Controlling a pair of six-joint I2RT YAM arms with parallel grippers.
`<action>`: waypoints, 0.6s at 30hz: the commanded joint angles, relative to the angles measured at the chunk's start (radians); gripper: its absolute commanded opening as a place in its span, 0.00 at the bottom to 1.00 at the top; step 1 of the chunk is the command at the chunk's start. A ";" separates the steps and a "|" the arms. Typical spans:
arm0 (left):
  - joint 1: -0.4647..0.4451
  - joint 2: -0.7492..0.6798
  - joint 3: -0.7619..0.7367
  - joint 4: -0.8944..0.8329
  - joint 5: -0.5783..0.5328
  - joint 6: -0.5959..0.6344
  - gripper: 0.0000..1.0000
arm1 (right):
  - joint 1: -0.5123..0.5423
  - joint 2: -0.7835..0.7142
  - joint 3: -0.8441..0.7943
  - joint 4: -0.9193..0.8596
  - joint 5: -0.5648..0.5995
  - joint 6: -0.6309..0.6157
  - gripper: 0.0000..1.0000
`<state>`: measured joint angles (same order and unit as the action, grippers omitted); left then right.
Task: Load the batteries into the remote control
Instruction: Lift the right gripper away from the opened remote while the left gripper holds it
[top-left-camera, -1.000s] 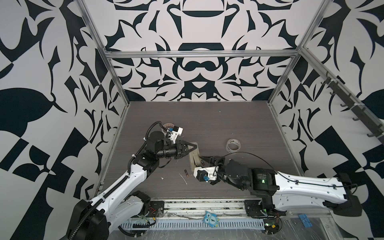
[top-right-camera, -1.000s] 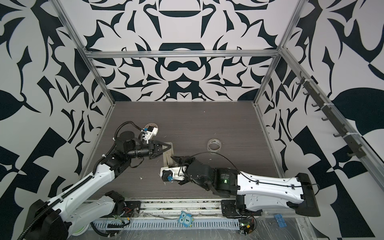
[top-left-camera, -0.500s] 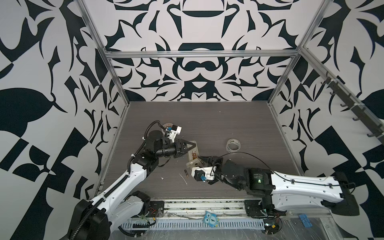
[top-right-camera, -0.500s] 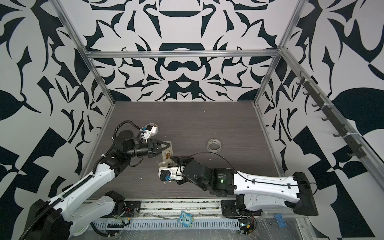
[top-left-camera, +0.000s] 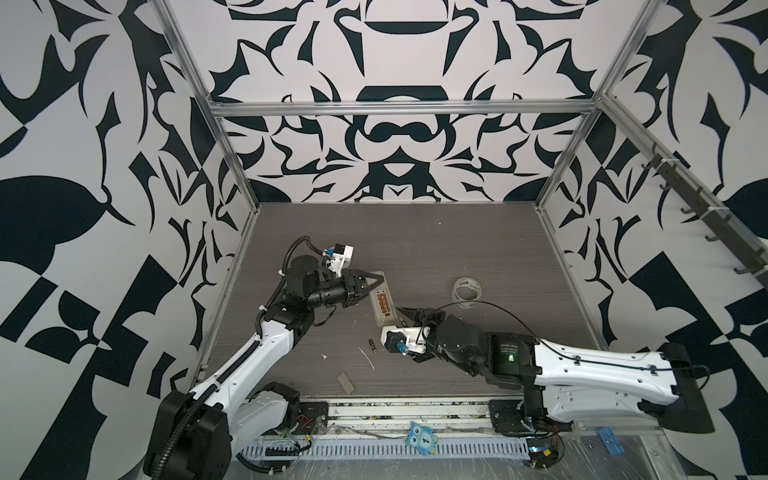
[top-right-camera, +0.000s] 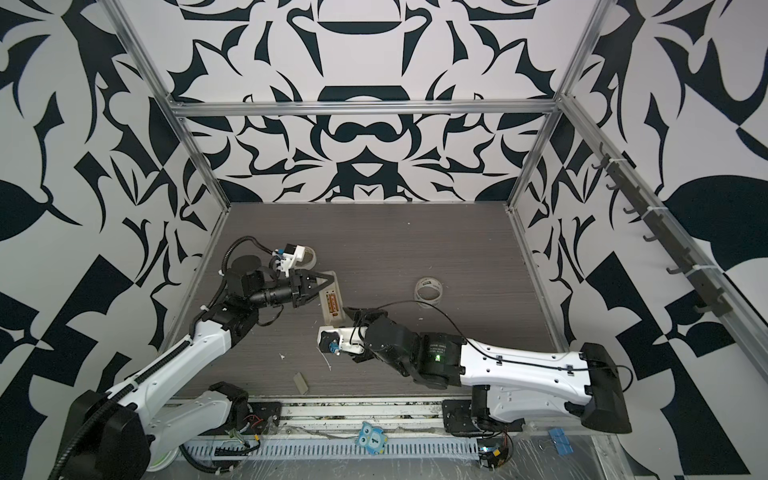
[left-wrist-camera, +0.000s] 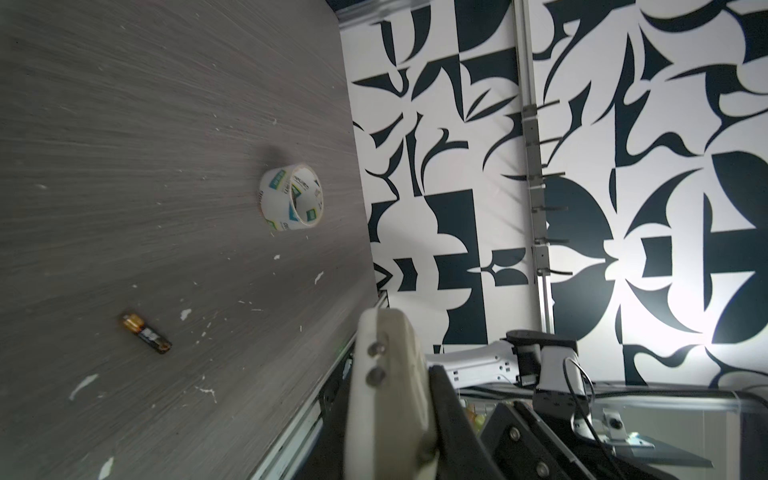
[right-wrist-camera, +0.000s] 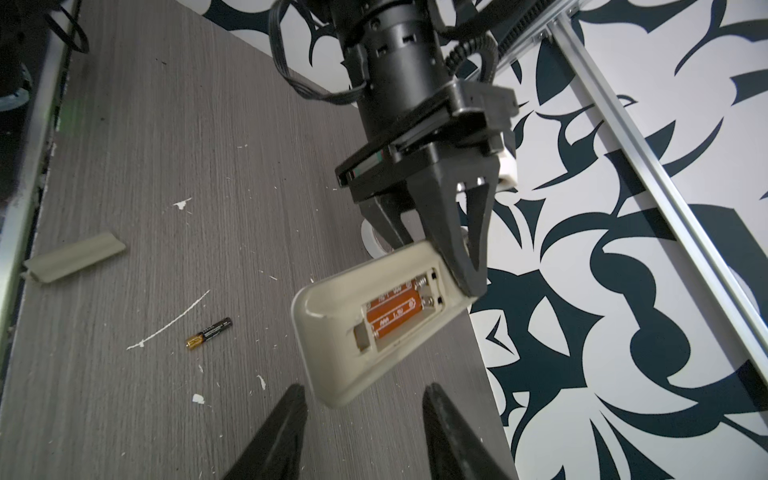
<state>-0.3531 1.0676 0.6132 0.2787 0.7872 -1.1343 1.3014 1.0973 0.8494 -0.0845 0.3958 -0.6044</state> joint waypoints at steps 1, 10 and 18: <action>0.059 0.002 -0.006 0.005 -0.027 0.018 0.00 | -0.030 -0.015 0.044 0.012 -0.011 0.063 0.50; 0.127 -0.011 -0.020 -0.093 -0.080 0.104 0.00 | -0.100 -0.019 0.058 -0.039 -0.043 0.165 0.51; 0.193 -0.063 -0.086 -0.094 -0.081 0.119 0.00 | -0.146 0.015 0.088 -0.161 -0.042 0.300 0.55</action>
<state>-0.1753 1.0389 0.5514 0.1883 0.7113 -1.0389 1.1656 1.1088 0.8948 -0.1921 0.3550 -0.3908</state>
